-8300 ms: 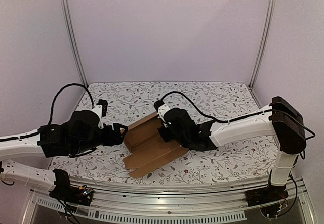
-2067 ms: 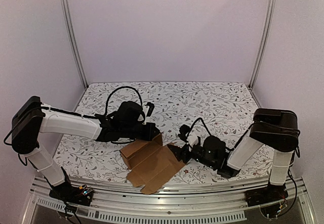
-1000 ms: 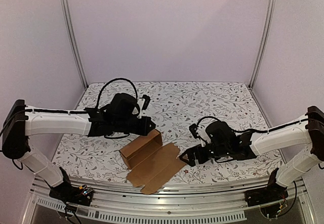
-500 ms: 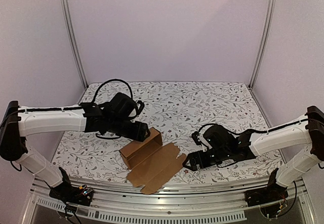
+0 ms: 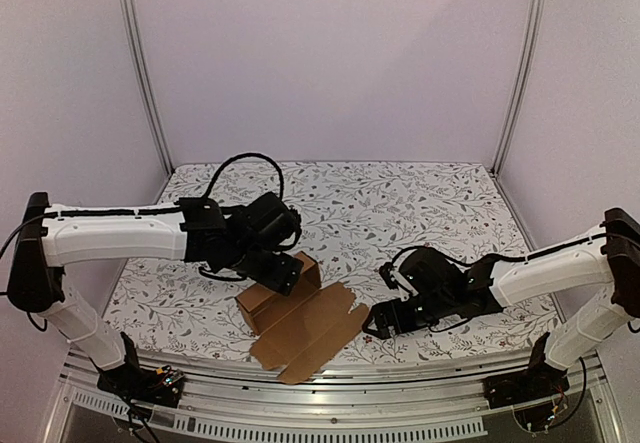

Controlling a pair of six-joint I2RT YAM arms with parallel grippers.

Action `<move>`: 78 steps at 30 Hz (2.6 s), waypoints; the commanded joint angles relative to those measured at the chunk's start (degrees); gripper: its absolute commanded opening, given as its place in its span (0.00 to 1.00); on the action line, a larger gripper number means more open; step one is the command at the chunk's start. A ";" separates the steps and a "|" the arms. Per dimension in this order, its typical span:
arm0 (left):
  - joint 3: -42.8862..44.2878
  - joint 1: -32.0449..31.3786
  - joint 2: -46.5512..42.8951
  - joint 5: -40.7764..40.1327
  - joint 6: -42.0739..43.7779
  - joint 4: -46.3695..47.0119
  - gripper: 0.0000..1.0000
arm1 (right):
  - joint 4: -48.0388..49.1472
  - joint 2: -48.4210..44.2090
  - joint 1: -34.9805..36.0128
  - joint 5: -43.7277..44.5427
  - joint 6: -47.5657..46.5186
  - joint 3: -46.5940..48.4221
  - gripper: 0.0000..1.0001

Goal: Fold the paper box

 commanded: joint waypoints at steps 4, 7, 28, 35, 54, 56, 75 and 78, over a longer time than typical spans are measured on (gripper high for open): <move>6.34 -5.17 7.85 -10.00 1.06 -9.41 0.80 | -1.27 0.97 0.25 1.19 0.49 0.76 0.95; 8.09 -6.13 9.93 -11.75 0.95 -11.26 0.78 | -1.22 1.07 0.26 1.29 0.58 0.55 0.95; 12.20 -8.00 18.35 -17.70 1.03 -15.76 0.48 | -1.19 0.70 0.36 1.20 0.34 0.67 0.95; 11.35 -7.33 18.56 -18.21 1.15 -15.07 0.35 | -1.18 0.05 0.43 1.00 0.41 1.08 0.95; 5.28 -1.90 15.34 -12.90 3.05 -8.67 0.17 | 3.94 -0.73 0.76 -1.98 4.33 5.08 0.92; 4.70 -1.57 15.19 -11.89 3.00 -7.73 0.16 | 4.86 -0.47 0.77 -2.50 4.93 6.12 0.91; -3.89 1.05 12.49 1.61 -6.03 2.57 0.10 | 5.49 5.45 1.24 0.76 4.31 14.35 0.78; -6.21 1.32 11.58 3.84 -9.67 5.75 0.08 | 5.34 6.43 1.21 1.82 3.54 14.51 0.76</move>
